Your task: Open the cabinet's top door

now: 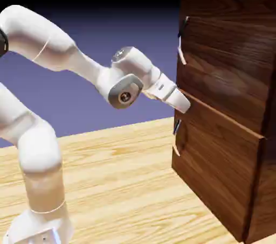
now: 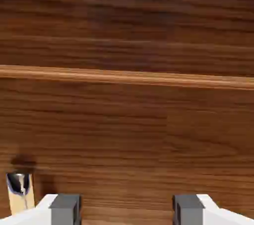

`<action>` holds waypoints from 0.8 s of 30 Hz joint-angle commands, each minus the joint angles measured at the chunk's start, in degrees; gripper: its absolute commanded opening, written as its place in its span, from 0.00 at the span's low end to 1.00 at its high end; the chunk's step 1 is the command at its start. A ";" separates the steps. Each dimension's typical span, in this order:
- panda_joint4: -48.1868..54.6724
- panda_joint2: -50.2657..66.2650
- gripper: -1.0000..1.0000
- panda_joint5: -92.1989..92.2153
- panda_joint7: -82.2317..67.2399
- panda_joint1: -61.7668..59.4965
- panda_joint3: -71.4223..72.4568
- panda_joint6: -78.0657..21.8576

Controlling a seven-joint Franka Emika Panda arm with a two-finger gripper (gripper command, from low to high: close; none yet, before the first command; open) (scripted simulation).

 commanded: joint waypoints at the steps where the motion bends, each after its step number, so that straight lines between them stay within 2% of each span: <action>1: 0.45 -0.61 0.50 2.50 -1.52 -0.95 1.06 -0.13; 24: 10.69 -14.71 0.50 59.82 -36.49 -22.80 25.40 -3.20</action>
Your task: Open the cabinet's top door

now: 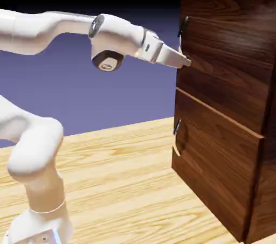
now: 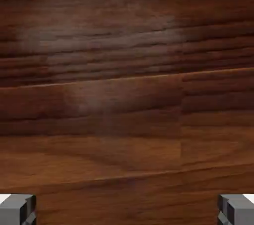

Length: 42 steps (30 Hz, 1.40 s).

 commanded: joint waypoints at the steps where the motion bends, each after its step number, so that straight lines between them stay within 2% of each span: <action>1: 0.45 -0.61 0.50 2.50 -1.52 -0.95 1.06 -0.13; 25: 11.13 -15.32 0.50 62.31 -38.00 -23.75 26.46 -3.33; 33: 18.23 -13.58 0.50 67.88 -40.50 -34.90 32.12 -6.48; 34: 18.23 -13.58 0.00 67.88 -40.50 -34.90 32.12 -6.48; 42: 4.45 -17.18 0.00 62.78 -43.33 -20.37 19.27 -17.63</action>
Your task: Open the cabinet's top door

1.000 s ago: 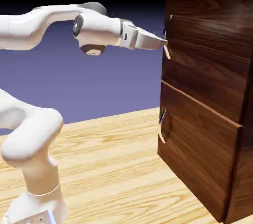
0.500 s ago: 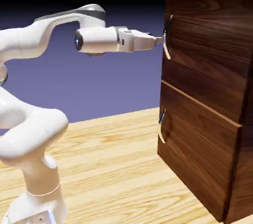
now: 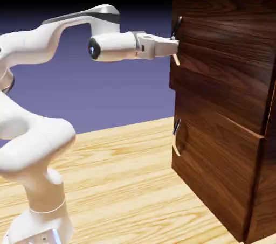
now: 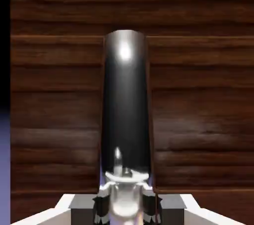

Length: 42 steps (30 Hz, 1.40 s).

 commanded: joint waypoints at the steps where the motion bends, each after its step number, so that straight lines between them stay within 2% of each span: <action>1: -1.88 -0.68 0.00 -1.31 -0.16 1.99 -2.07 -1.55; 11: -15.71 -8.76 0.00 -18.55 0.66 15.29 -22.84 -16.47; 22: -21.05 -14.11 0.00 -40.18 1.78 18.35 -45.68 -32.75; 32: -17.71 -10.69 0.00 -58.70 0.18 19.09 -66.45 -48.51; 42: -5.13 -0.14 0.00 -75.11 -3.08 27.47 -87.22 -66.27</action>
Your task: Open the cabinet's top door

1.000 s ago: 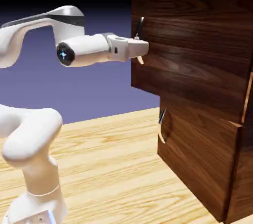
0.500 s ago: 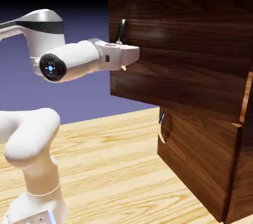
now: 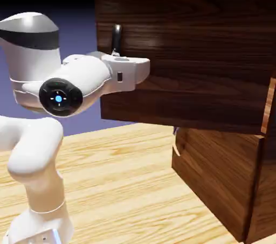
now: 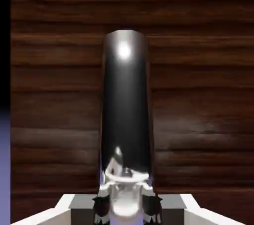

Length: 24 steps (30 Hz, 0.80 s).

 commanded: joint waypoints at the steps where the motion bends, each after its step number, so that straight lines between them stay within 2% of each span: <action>1: 1.81 1.20 0.00 -1.40 -0.31 1.53 -2.08 -1.83; 12: 23.88 10.45 0.00 -11.98 -1.65 23.35 -22.79 -20.53; 24: 46.67 9.82 0.00 -17.20 2.47 48.30 -38.57 -35.08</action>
